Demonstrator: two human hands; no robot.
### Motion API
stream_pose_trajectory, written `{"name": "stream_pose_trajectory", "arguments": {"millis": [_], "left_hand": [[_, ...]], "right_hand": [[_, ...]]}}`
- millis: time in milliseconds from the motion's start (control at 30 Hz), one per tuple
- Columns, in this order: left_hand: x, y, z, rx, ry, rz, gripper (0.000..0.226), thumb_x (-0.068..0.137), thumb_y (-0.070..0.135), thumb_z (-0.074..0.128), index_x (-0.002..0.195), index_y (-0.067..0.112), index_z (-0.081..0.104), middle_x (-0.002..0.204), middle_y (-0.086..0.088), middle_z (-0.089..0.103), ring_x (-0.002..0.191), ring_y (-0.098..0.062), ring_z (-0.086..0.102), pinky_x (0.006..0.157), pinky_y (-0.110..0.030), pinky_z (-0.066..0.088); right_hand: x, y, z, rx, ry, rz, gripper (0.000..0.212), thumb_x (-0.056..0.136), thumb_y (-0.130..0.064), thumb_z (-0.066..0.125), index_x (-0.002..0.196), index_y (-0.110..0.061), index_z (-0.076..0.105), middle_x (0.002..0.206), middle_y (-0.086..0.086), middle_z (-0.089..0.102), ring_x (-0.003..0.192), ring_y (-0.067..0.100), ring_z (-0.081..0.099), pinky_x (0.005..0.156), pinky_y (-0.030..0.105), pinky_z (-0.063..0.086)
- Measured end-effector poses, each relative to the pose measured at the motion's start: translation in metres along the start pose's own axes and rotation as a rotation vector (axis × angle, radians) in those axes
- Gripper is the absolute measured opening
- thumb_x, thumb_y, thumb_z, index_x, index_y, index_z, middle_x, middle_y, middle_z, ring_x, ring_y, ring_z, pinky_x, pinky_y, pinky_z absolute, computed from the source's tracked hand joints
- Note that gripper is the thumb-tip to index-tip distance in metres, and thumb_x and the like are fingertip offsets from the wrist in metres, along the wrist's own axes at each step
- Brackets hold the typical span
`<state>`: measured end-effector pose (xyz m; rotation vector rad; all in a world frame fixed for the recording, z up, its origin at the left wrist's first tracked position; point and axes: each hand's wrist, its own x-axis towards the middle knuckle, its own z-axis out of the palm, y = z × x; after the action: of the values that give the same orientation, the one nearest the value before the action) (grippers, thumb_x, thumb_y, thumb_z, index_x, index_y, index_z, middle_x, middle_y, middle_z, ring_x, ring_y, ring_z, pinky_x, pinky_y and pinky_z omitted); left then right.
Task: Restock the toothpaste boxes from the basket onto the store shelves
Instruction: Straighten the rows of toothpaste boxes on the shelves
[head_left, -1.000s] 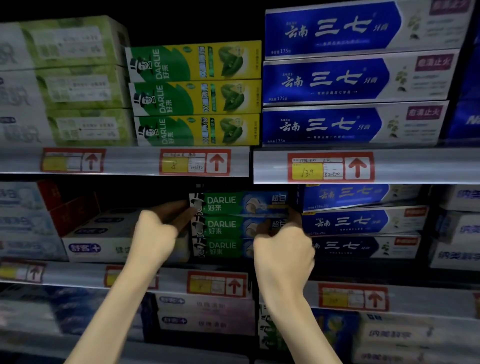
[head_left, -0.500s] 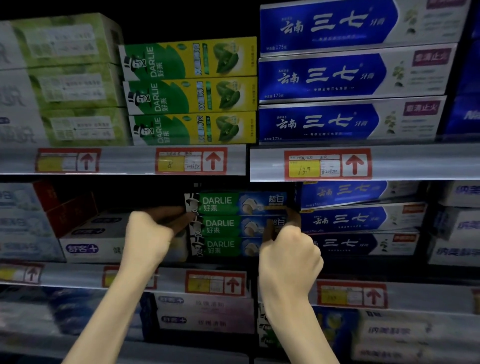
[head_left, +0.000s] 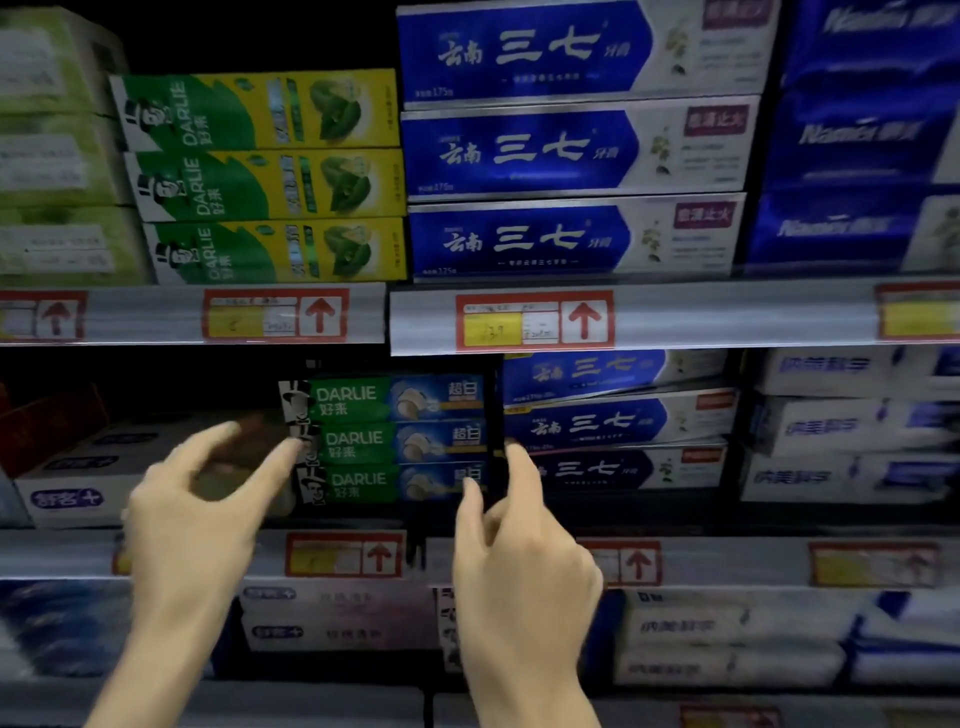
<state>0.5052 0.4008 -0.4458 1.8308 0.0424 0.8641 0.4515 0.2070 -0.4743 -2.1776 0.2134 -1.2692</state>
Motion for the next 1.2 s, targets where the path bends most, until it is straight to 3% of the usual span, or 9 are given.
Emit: {"name": "stream_pose_trajectory", "arguments": {"millis": [133, 333, 533, 767, 867, 933, 1000, 1067, 1200], "left_hand": [[-0.049, 0.034, 0.025, -0.006, -0.081, 0.042, 0.04, 0.076, 0.052, 0.083, 0.113, 0.039, 0.074, 0.111, 0.017, 0.071, 0.107, -0.014, 0.065, 0.105, -0.053, 0.05], [-0.085, 0.055, 0.092, 0.043, -0.166, 0.018, 0.041, 0.081, 0.051, 0.079, 0.11, 0.022, 0.077, 0.106, 0.009, 0.07, 0.103, -0.026, 0.064, 0.097, -0.057, 0.051], [-0.089, 0.072, 0.132, 0.064, -0.15, -0.043, 0.03, 0.088, 0.045, 0.078, 0.114, 0.03, 0.077, 0.078, 0.003, 0.069, 0.043, -0.013, 0.052, 0.039, -0.023, 0.038], [-0.082, 0.076, 0.153, 0.039, -0.107, -0.161, 0.045, 0.083, 0.05, 0.081, 0.114, 0.018, 0.079, 0.07, -0.002, 0.071, 0.05, -0.023, 0.059, 0.052, -0.032, 0.051], [-0.084, 0.075, 0.157, 0.062, -0.099, -0.162, 0.048, 0.081, 0.054, 0.08, 0.114, 0.019, 0.08, 0.075, 0.006, 0.067, 0.062, -0.015, 0.063, 0.065, -0.038, 0.06], [-0.086, 0.077, 0.158, 0.097, -0.092, -0.157, 0.047, 0.082, 0.056, 0.079, 0.113, 0.021, 0.08, 0.071, 0.011, 0.064, 0.064, -0.019, 0.065, 0.065, -0.04, 0.061], [-0.089, 0.079, 0.158, 0.148, -0.089, -0.135, 0.044, 0.085, 0.054, 0.078, 0.112, 0.02, 0.081, 0.066, 0.019, 0.057, 0.061, -0.015, 0.061, 0.063, -0.036, 0.056], [-0.092, 0.078, 0.158, 0.187, -0.086, -0.12, 0.038, 0.088, 0.049, 0.077, 0.11, 0.018, 0.081, 0.064, 0.022, 0.053, 0.059, -0.008, 0.055, 0.059, -0.03, 0.048], [-0.095, 0.078, 0.158, 0.263, -0.088, -0.101, 0.031, 0.091, 0.042, 0.076, 0.114, 0.022, 0.08, 0.084, 0.002, 0.077, 0.058, -0.006, 0.053, 0.057, -0.026, 0.042]], "right_hand": [[0.013, 0.037, -0.043, 0.011, 0.05, 0.068, 0.04, 0.089, -0.034, 0.074, 0.128, -0.023, 0.07, 0.068, -0.017, 0.062, 0.049, -0.003, 0.049, 0.056, -0.003, 0.022], [0.039, 0.096, -0.09, -0.101, -0.079, 0.284, 0.04, 0.098, -0.034, 0.064, 0.137, -0.023, 0.061, 0.065, -0.017, 0.058, 0.058, 0.003, 0.052, 0.057, 0.028, 0.043], [0.065, 0.122, -0.109, -0.069, -0.208, 0.475, 0.017, 0.096, -0.031, 0.063, 0.106, -0.02, 0.055, 0.075, -0.005, 0.064, 0.072, 0.024, 0.063, 0.073, 0.04, 0.057], [0.086, 0.129, -0.106, 0.038, -0.299, 0.62, 0.067, 0.089, -0.015, 0.066, 0.153, -0.013, 0.046, 0.067, -0.005, 0.063, 0.064, 0.012, 0.059, 0.062, 0.03, 0.048], [0.096, 0.13, -0.105, 0.029, -0.322, 0.694, 0.039, 0.084, -0.008, 0.066, 0.118, 0.007, 0.057, 0.076, 0.003, 0.066, 0.071, 0.024, 0.064, 0.071, 0.036, 0.056], [0.1, 0.13, -0.105, 0.037, -0.332, 0.727, 0.027, 0.083, -0.005, 0.066, 0.083, 0.001, 0.039, 0.088, 0.01, 0.07, 0.083, 0.032, 0.068, 0.082, 0.045, 0.06], [0.102, 0.127, -0.104, 0.008, -0.329, 0.704, 0.028, 0.083, -0.007, 0.067, 0.104, 0.001, 0.05, 0.098, 0.011, 0.071, 0.09, 0.033, 0.069, 0.086, 0.046, 0.06], [0.1, 0.13, -0.099, 0.002, -0.333, 0.68, 0.081, 0.083, -0.009, 0.07, 0.157, -0.017, 0.036, 0.109, 0.011, 0.072, 0.096, 0.031, 0.069, 0.087, 0.043, 0.06], [0.102, 0.13, -0.099, 0.037, -0.303, 0.647, 0.088, 0.084, -0.009, 0.071, 0.16, -0.029, 0.033, 0.109, 0.01, 0.073, 0.095, 0.032, 0.069, 0.084, 0.043, 0.061]]}}
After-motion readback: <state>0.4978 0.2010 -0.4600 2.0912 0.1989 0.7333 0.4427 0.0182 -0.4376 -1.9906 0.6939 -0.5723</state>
